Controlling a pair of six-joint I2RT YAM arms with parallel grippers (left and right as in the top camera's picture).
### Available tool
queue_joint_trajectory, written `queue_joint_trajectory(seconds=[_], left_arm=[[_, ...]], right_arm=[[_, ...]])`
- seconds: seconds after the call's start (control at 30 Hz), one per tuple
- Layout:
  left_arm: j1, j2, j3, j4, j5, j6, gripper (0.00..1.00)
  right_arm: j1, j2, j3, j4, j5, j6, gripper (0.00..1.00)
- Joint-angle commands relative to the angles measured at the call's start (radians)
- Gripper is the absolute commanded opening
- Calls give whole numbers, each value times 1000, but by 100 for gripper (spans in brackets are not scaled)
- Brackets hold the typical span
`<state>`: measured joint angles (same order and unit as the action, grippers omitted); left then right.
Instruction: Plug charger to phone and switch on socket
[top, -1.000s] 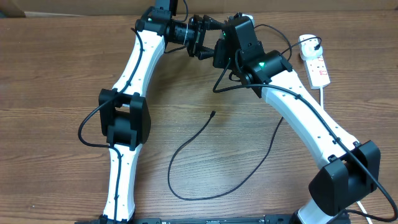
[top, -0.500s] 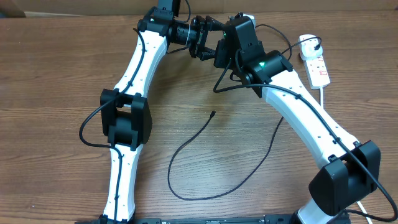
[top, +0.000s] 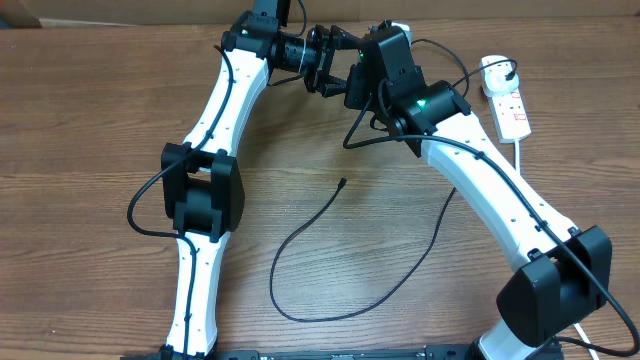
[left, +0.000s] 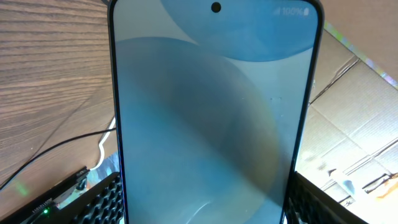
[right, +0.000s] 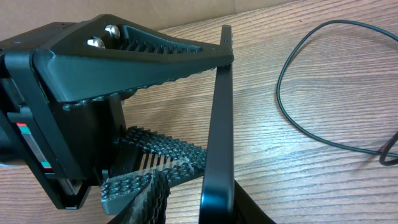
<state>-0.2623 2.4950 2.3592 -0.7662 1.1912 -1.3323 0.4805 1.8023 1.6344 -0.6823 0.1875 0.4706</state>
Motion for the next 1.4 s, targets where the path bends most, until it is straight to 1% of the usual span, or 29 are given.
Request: queue_joint_trajectory(seconds=[0.0, 0.33, 0.5, 1.37], left_arm=[[-10, -4, 32, 5, 33, -6, 65], [-10, -4, 32, 5, 39, 2, 65], [-10, -4, 32, 5, 39, 2, 65], [-19, -4, 32, 5, 40, 2, 65]], right_arm=[[5, 2, 21, 8, 7, 0, 27], [3, 10, 21, 18, 22, 0, 27], [2, 10, 21, 23, 22, 0, 24], [2, 17, 21, 24, 37, 0, 24]])
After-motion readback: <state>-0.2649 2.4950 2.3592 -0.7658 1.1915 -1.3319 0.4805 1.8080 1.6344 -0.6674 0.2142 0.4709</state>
